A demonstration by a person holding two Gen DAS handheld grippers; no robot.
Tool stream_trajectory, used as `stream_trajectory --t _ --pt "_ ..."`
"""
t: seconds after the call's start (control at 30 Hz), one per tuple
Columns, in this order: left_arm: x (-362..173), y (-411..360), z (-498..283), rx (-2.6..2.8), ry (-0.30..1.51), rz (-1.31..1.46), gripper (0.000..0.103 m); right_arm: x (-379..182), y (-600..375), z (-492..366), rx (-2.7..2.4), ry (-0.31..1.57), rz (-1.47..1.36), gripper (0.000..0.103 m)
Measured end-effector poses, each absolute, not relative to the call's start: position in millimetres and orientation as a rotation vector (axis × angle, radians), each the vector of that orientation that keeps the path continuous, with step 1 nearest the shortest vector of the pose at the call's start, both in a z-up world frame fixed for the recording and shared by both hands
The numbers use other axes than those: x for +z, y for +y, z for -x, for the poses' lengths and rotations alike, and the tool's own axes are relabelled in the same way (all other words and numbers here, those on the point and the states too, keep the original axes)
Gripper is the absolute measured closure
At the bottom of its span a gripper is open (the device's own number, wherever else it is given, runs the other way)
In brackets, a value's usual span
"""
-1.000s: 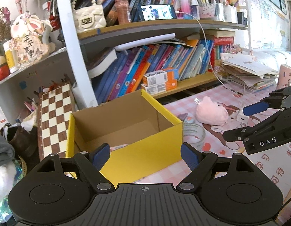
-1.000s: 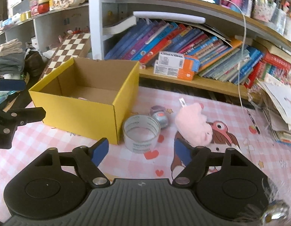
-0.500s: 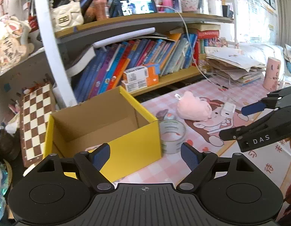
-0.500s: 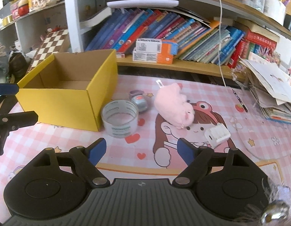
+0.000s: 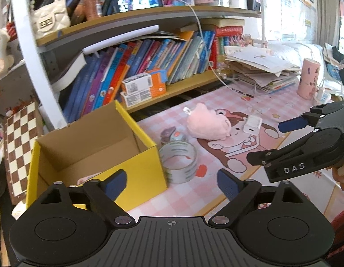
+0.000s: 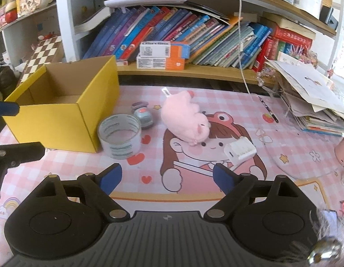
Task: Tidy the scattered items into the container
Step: 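Move the right tool to the white charger while the left tool approaches the clear tape roll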
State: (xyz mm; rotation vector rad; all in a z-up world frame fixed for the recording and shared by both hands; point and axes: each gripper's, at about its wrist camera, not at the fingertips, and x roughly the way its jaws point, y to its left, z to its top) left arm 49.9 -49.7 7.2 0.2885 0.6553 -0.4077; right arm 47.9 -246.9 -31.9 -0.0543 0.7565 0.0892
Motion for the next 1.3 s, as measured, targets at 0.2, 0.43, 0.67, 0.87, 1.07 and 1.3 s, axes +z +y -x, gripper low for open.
stream_trajectory --t 0.2,0.43,0.67,0.87,1.07,1.3 --pt "4.6 -66.0 -52.7 -0.447 0.658 -0.323 0.01 -35.9 -261.6 -47.4 0.046 0.763 0.03 0.014" --pt "-0.3 -84.3 -60.7 -0.488 0.656 -0.345 0.01 -38.9 -281.4 -45.4 -0.012 0.776 0.01 0.013" --pt "-2.2 -100.1 -71.0 -0.514 0.644 -0.341 0.01 -43.4 -298.9 -45.7 -0.054 0.793 0.004 0.013" --pt "-9.0 -112.0 -77.3 -0.517 0.661 -0.342 0.01 -49.9 -310.9 -53.6 -0.056 0.813 0.009 0.013" --pt "-18.7 -122.2 -86.6 -0.491 0.684 -0.335 0.01 -59.5 -320.9 -70.3 -0.023 0.839 0.017 0.013" --pt "-33.2 -135.4 -104.7 -0.42 0.707 -0.352 0.011 -74.7 -336.8 -95.2 0.017 0.873 0.011 0.013"
